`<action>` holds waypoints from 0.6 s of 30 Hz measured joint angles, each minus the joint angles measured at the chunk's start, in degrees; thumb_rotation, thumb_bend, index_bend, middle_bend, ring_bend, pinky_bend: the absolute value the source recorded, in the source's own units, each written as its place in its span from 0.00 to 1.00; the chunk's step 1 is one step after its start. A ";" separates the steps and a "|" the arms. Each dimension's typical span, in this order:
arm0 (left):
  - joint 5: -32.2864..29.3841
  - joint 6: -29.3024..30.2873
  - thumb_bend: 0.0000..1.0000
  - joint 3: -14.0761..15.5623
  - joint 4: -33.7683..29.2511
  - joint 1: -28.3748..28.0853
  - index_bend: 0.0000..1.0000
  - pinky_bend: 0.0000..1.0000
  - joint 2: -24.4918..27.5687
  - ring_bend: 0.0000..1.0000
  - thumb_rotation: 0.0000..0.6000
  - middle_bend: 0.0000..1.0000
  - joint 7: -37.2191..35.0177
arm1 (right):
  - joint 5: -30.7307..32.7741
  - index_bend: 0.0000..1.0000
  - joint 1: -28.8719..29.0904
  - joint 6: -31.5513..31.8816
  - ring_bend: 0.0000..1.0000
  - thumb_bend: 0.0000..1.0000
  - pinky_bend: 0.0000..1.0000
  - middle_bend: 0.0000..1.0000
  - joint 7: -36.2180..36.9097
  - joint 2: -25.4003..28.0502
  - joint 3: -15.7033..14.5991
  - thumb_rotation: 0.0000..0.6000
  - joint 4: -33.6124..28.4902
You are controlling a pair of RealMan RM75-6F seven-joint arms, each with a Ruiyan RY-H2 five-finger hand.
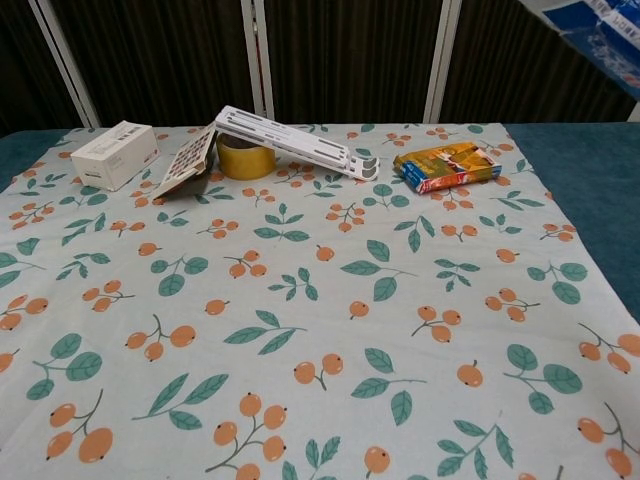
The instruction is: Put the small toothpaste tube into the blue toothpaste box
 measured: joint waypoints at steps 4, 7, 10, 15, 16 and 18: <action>0.11 4.57 0.00 1.83 -0.95 5.97 0.15 0.27 2.84 0.14 1.00 0.14 -1.01 | 0.61 0.46 -0.18 -0.62 0.49 0.31 0.47 0.56 3.20 1.23 1.99 1.00 0.11; 0.33 8.70 0.00 3.93 -0.91 11.25 0.15 0.27 4.88 0.14 1.00 0.14 -2.25 | 0.55 0.46 -0.49 -0.46 0.49 0.30 0.47 0.56 5.26 2.00 3.29 1.00 0.25; 0.41 12.98 0.00 6.58 0.29 16.53 0.15 0.27 6.05 0.14 1.00 0.14 -3.95 | 0.74 0.46 -0.96 0.23 0.49 0.30 0.47 0.56 7.45 2.97 4.97 1.00 0.26; -0.46 19.60 0.00 11.63 6.53 25.94 0.15 0.27 6.07 0.14 1.00 0.14 -8.40 | 1.85 0.46 -1.90 1.46 0.49 0.31 0.47 0.56 11.40 5.15 8.30 1.00 -0.06; -0.94 20.15 0.00 12.39 7.89 27.31 0.15 0.27 5.85 0.14 1.00 0.14 -9.25 | 2.14 0.46 -2.15 1.75 0.49 0.31 0.47 0.56 12.34 5.67 9.07 1.00 -0.18; -2.66 20.96 0.00 14.15 11.18 30.40 0.15 0.27 5.07 0.14 1.00 0.15 -11.18 | 2.56 0.46 -2.58 2.29 0.49 0.31 0.47 0.56 13.89 6.44 10.17 1.00 -0.41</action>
